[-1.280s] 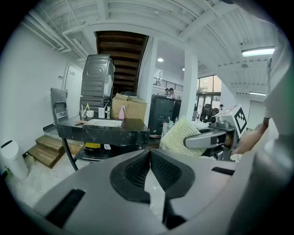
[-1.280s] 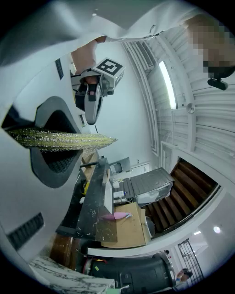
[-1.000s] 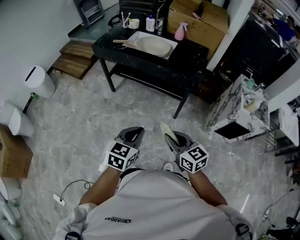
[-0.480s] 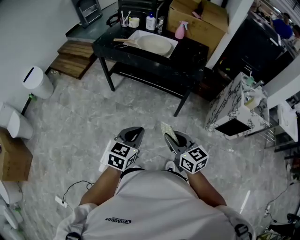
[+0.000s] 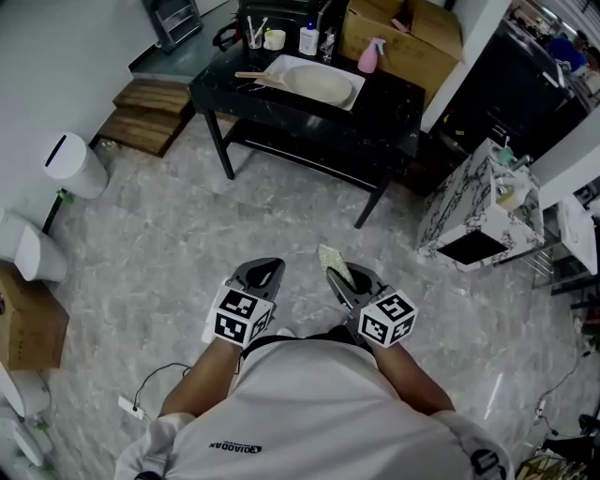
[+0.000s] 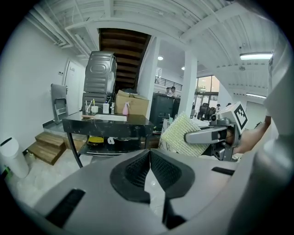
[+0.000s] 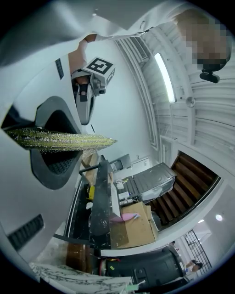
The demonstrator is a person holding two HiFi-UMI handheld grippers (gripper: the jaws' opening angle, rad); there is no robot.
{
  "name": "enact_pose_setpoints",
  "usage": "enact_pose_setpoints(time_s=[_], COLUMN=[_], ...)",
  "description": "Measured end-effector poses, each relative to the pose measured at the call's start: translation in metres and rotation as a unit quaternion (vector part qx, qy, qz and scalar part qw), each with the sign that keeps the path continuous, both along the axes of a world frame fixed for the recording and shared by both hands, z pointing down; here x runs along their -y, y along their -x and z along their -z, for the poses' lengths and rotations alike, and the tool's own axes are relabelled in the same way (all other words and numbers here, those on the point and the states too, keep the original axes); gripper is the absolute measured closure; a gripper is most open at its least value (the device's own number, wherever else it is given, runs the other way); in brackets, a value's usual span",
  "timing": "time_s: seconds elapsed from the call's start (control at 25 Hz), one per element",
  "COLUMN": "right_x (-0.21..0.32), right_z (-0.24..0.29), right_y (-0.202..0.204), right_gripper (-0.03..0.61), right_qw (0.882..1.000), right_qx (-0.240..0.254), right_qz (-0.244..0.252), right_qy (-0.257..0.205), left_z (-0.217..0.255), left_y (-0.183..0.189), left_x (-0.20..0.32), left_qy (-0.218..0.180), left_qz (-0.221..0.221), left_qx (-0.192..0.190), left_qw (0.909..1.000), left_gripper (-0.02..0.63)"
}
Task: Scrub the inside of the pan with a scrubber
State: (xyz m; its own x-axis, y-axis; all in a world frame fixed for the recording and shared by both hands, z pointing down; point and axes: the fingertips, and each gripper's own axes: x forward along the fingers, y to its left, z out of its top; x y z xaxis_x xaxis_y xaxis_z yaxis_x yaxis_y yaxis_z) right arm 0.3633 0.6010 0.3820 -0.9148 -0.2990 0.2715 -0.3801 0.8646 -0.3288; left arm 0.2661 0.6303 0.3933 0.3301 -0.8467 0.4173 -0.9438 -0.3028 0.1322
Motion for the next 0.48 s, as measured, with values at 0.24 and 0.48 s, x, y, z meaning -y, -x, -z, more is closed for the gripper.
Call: enact_pose_setpoints(time_s=[0.24, 0.48], right_x=[-0.009, 0.003], right_z=[-0.006, -0.005], right_y=[0.014, 0.024], right_gripper=[0.502, 0.502], right_qw=[1.0, 1.0], right_qx=[-0.014, -0.016], right_qz=[0.003, 0.001], right_qy=[0.007, 0.006], left_z=[-0.007, -0.013], left_y=[0.015, 0.019], left_x=[-0.014, -0.01], left_qy=[0.003, 0.001], left_qz=[0.005, -0.008], left_qx=[-0.008, 0.023], left_qw=[1.0, 0.9997], left_gripper=[0.598, 0.598])
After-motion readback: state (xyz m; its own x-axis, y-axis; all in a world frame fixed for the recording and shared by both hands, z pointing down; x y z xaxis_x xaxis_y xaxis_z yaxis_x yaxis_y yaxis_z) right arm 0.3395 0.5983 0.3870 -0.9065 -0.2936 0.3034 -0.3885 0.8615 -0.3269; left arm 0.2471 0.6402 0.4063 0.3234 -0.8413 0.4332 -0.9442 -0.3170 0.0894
